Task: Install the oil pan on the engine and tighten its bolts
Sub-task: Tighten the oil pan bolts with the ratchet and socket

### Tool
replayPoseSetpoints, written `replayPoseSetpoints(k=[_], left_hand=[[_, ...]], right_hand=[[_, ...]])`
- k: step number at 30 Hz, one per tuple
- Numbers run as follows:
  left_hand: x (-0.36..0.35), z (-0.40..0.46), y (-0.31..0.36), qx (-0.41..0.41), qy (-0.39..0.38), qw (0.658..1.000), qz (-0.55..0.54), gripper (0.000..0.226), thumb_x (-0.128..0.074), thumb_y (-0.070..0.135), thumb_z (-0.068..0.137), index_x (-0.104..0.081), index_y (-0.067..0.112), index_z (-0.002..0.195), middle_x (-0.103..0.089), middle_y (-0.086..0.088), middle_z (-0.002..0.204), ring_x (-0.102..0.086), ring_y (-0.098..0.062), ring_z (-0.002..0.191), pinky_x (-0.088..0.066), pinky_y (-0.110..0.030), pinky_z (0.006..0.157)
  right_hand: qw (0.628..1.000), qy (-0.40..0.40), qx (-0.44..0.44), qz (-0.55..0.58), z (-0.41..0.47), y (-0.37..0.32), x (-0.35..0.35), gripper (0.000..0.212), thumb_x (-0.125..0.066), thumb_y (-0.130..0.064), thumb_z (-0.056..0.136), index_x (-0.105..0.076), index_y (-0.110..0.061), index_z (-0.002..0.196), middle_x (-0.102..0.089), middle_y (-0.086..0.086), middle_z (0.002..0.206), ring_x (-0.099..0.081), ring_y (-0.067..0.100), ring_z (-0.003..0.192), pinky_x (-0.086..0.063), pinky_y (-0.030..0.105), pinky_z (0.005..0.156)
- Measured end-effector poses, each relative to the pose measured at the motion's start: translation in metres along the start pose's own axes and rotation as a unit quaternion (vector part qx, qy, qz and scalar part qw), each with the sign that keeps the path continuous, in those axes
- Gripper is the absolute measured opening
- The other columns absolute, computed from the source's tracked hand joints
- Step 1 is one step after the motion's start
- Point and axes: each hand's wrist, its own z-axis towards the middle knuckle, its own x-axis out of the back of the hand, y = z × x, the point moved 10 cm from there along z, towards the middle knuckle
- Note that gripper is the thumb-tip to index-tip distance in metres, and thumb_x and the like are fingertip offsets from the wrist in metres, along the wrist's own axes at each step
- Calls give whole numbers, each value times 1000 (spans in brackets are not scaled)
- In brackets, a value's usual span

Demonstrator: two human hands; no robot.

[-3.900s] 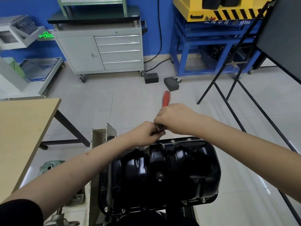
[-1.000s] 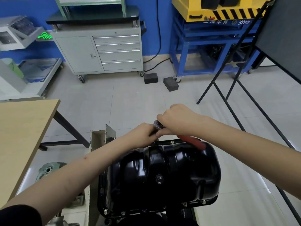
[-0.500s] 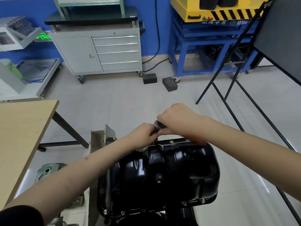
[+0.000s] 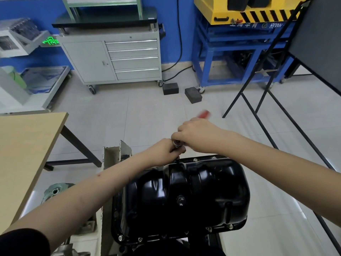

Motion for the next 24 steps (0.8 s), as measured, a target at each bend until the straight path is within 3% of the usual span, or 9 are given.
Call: replayPoseSetpoints(k=[4, 7, 9, 12, 15, 17, 20, 21, 24], left_hand=[[-5, -3, 1, -6, -32, 999, -17, 30, -38, 25, 98, -60, 6, 107, -66, -13, 105, -60, -22, 97, -46, -33, 90], [2, -2, -5, 2, -6, 1000, -16, 25, -43, 20, 96, -51, 20, 73, -55, 0, 68, -47, -13, 64, -40, -10, 60], [3, -2, -5, 7, 0, 1000, -15, 26, -43, 17, 96, -47, 20, 70, -50, 3, 65, -43, -16, 63, -35, -11, 54], [-4, 0, 3, -8, -26, 999, -23, 24, -40, 14, 96, -62, 7, 103, -65, -6, 102, -59, -19, 94, -45, -23, 83], [-8, -1, 9, -25, -47, 998, -25, 26, -39, 7, 95, -59, 1, 111, -62, -12, 114, -57, -22, 106, -42, -23, 91], [-9, 0, 3, -15, -48, 998, -32, 24, -40, 13, 96, -60, 3, 106, -65, -15, 106, -59, -22, 98, -45, -27, 87], [3, 1, -3, -14, 10, 999, -30, 30, -47, 21, 95, -51, 12, 66, -52, -1, 60, -46, 2, 51, -35, -11, 52], [6, 1, -2, -21, 22, 999, -27, 32, -48, 18, 95, -48, 18, 63, -49, 1, 58, -45, 3, 48, -33, -11, 50], [1, 1, 3, -25, -9, 1000, -13, 22, -43, 13, 95, -64, 6, 95, -66, -10, 94, -60, -11, 83, -44, -17, 72]], right_hand=[[1000, 6, 7, 8, 1, 6, 1, 18, -46, -25, 92, -53, -16, 105, -63, 2, 103, -55, 25, 98, -40, 30, 86], [999, -17, -31, 13, -1, 11, -4, 42, -45, -50, 90, -53, -11, 102, -63, 8, 95, -50, 24, 72, -35, 29, 63], [999, -16, -38, 17, -2, 10, -4, 36, -44, -45, 92, -53, -12, 102, -62, 7, 98, -50, 25, 73, -33, 30, 62], [1000, 17, 8, -10, -1, 2, 1, 19, -44, -21, 92, -52, -19, 109, -59, -1, 110, -51, 21, 105, -35, 29, 83], [998, 31, 41, -26, 0, -3, 4, 22, -43, -14, 88, -54, -18, 106, -60, -2, 109, -49, 20, 109, -30, 27, 92], [999, 20, 27, -28, 0, 0, 4, 17, -44, -24, 90, -55, -16, 100, -63, 1, 102, -55, 23, 98, -33, 28, 86], [999, -23, -37, 3, 0, 14, -1, 36, -47, -46, 90, -57, -12, 96, -64, 6, 93, -53, 26, 74, -34, 29, 64], [998, -31, -50, 10, 0, 16, -3, 38, -47, -47, 90, -58, -12, 97, -63, 7, 93, -50, 25, 71, -33, 29, 61], [1000, -10, -17, 4, 1, 10, 0, 17, -48, -26, 91, -56, -17, 103, -61, 1, 102, -56, 23, 92, -38, 31, 73]])
